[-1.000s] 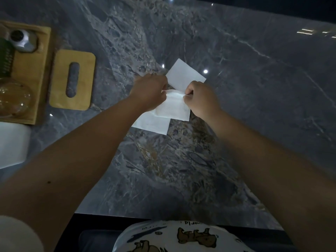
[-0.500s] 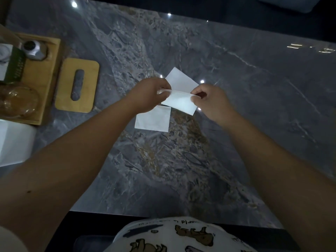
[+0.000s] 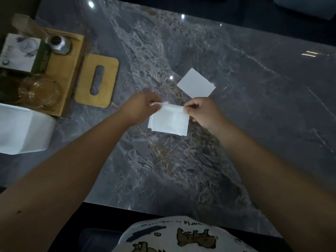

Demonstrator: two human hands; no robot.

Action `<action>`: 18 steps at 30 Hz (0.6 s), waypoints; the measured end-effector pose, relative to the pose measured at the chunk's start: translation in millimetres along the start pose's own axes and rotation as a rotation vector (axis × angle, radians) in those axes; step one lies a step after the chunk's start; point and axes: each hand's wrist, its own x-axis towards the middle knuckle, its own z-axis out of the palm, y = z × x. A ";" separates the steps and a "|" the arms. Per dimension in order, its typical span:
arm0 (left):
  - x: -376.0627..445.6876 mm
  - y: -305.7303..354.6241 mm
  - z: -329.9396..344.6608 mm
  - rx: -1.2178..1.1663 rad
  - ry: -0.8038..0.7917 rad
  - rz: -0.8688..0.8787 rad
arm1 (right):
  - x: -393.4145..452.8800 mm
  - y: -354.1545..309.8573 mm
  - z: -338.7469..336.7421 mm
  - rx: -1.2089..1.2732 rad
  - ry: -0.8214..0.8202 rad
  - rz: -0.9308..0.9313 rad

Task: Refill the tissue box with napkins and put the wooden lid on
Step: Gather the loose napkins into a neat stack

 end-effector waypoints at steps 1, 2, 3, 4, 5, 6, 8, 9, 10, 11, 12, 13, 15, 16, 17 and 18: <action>0.3 -4.6 2.0 0.010 0.011 -0.007 | 2.4 0.3 5.5 0.004 0.003 0.016; 1.0 -7.9 3.8 0.023 0.024 -0.013 | 4.8 0.7 10.3 0.002 0.007 0.028; 2.2 -10.3 5.3 0.042 0.039 -0.018 | 7.3 1.1 14.3 -0.007 0.011 0.039; 3.8 -11.9 6.7 0.066 0.052 -0.023 | 10.1 1.9 17.6 -0.015 0.016 0.047; 5.9 -13.1 8.1 0.091 0.060 -0.027 | 12.8 3.1 20.1 -0.029 0.019 0.054; 8.2 -14.1 9.6 0.119 0.063 -0.030 | 15.5 4.2 21.7 -0.050 0.020 0.057; 13.6 -15.8 12.6 0.173 0.057 -0.044 | 20.3 5.2 23.3 -0.123 0.021 0.062; 16.3 -16.8 14.1 0.196 0.053 -0.057 | 22.0 5.3 24.0 -0.173 0.023 0.061; 18.7 -18.0 15.8 0.219 0.048 -0.070 | 23.4 5.3 24.9 -0.230 0.027 0.052; 20.9 -19.0 17.7 0.243 0.043 -0.077 | 24.1 4.9 25.9 -0.288 0.035 0.040; 22.3 -19.7 19.6 0.274 0.036 -0.078 | 24.8 5.3 27.0 -0.338 0.047 0.027; 23.1 -20.0 21.4 0.308 0.029 -0.074 | 25.0 6.0 28.0 -0.378 0.057 0.014; 23.5 -20.9 24.6 0.366 0.015 -0.056 | 24.6 8.7 29.5 -0.443 0.070 -0.013; 23.5 -21.8 25.6 0.389 0.012 -0.042 | 24.4 10.8 30.0 -0.479 0.077 -0.028; 23.4 -22.9 26.4 0.409 0.016 -0.030 | 23.8 13.0 30.3 -0.518 0.087 -0.048; 23.4 -23.9 26.5 0.426 0.025 -0.018 | 23.0 15.1 30.4 -0.559 0.097 -0.072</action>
